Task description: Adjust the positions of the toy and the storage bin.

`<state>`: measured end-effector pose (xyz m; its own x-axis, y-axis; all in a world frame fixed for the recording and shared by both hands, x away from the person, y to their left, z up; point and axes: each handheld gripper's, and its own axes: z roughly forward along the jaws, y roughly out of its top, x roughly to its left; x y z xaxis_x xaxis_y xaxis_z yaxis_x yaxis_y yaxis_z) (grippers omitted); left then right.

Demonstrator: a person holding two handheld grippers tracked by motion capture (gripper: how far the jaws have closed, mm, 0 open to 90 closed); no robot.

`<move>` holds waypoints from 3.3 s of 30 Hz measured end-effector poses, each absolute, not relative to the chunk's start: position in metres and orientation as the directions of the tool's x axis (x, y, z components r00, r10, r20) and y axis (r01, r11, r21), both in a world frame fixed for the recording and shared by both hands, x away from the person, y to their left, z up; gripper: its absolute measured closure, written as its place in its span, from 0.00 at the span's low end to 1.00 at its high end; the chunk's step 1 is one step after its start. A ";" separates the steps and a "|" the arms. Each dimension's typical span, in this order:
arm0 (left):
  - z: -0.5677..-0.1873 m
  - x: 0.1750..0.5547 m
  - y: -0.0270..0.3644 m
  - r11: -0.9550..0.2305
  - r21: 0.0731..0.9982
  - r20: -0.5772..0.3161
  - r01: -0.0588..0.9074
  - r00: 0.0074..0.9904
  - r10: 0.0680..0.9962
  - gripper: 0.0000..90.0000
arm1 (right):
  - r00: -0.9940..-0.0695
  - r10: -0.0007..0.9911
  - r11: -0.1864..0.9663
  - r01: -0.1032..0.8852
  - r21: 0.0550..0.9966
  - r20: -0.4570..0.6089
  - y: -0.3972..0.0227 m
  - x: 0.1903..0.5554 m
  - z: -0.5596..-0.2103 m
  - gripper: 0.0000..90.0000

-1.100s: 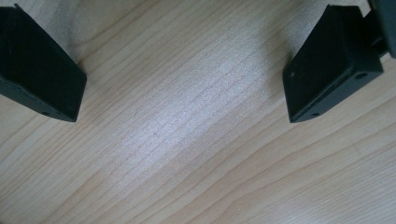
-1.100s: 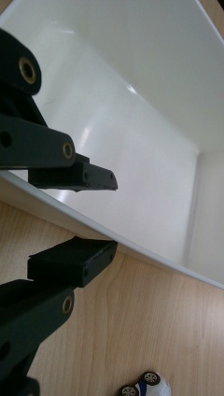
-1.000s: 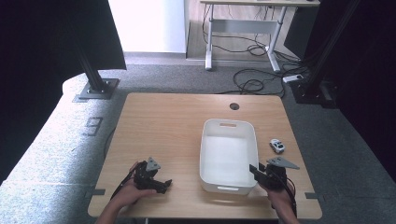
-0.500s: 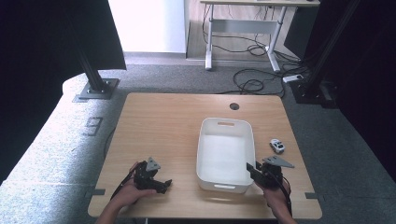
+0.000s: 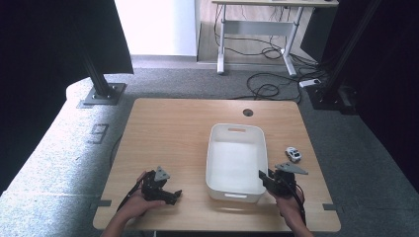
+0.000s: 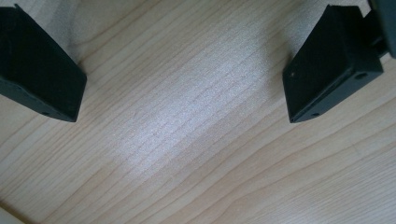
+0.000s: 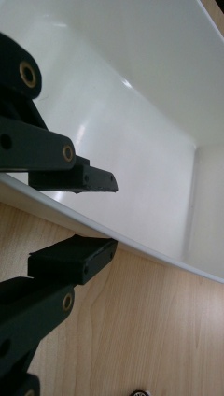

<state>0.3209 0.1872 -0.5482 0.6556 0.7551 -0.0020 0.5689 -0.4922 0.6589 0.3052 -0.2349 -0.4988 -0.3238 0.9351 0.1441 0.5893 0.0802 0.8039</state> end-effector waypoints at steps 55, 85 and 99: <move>-0.548 0.321 0.187 -0.492 0.659 -0.003 0.569 0.655 0.755 0.00 | -0.325 0.935 0.087 0.599 0.796 0.142 -0.206 0.312 -0.497 0.74; -0.548 0.321 0.187 -0.492 0.659 -0.002 0.569 0.656 0.755 0.00 | -0.355 0.923 0.098 0.596 0.797 0.152 -0.199 0.321 -0.497 0.74; -0.548 0.321 0.187 -0.492 0.658 -0.002 0.569 0.655 0.755 0.00 | -0.368 0.917 0.108 0.595 0.796 0.151 -0.193 0.320 -0.497 0.73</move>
<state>0.3210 0.1872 -0.5482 0.6554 0.7552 -0.0022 0.5694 -0.4922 0.6585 0.3201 -0.1926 -0.4973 -0.3683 0.9174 0.1505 0.5949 0.1082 0.7965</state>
